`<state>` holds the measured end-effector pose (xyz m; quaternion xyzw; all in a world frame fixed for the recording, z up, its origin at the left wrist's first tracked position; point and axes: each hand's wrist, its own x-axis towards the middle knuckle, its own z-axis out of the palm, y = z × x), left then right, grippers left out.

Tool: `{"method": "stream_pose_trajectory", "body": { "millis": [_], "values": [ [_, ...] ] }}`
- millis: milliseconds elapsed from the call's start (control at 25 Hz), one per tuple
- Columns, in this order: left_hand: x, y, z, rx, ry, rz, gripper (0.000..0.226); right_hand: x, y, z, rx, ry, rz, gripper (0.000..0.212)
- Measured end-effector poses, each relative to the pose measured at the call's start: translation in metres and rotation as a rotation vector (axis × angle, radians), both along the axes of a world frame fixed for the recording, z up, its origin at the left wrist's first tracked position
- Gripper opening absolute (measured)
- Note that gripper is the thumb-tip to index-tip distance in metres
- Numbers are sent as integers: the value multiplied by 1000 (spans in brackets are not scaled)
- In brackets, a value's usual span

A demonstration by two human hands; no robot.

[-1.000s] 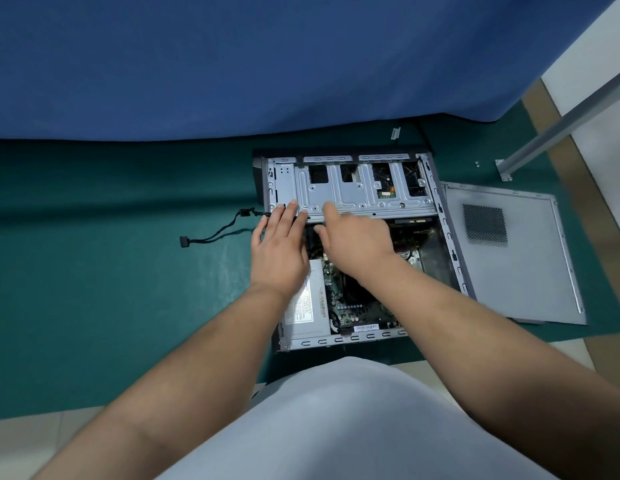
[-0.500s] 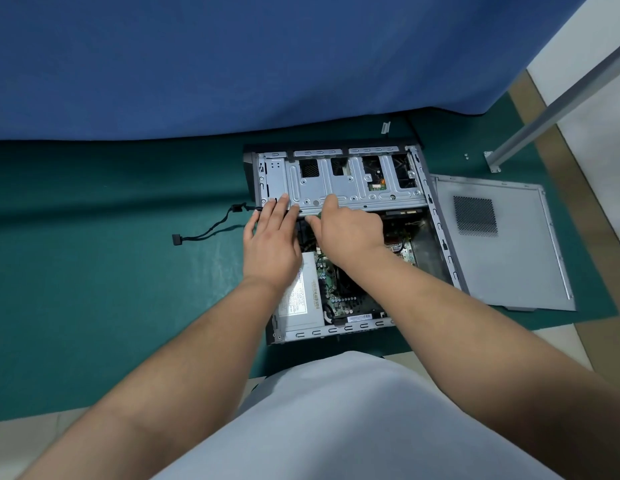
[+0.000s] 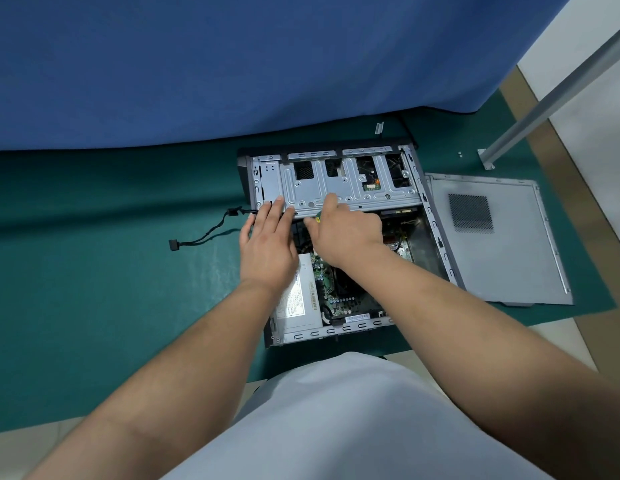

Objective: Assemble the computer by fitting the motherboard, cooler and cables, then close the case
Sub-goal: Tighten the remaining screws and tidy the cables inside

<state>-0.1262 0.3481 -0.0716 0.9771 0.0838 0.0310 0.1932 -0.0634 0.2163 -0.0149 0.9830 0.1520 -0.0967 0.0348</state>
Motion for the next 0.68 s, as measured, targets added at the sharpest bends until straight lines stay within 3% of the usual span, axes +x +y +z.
{"method": "stream_pose_trajectory", "body": {
  "millis": [80, 160, 280, 360, 520, 600, 680],
  "values": [
    [0, 0, 0, 4, 4, -1, 58, 1, -4, 3, 62, 111, 123, 45],
    [0, 0, 0, 7, 3, -1, 59, -1, -8, 5, 79, 94, 207, 35],
    [0, 0, -1, 12, 0, 1, 58, 2, -7, 5, 3, -39, 53, 44],
    [0, 0, -1, 8, -1, 2, 57, 6, -7, 6, -32, 6, 0, 46],
    [0, 0, -1, 8, -3, -2, 58, 11, -17, 12, 52, 206, 122, 37],
    [0, 1, -1, 12, -1, -5, 58, 10, -17, 11, 65, 154, 135, 28],
    [1, 1, -1, 11, -2, -4, 58, 7, -13, 6, 43, 61, 68, 33]
  ]
}}
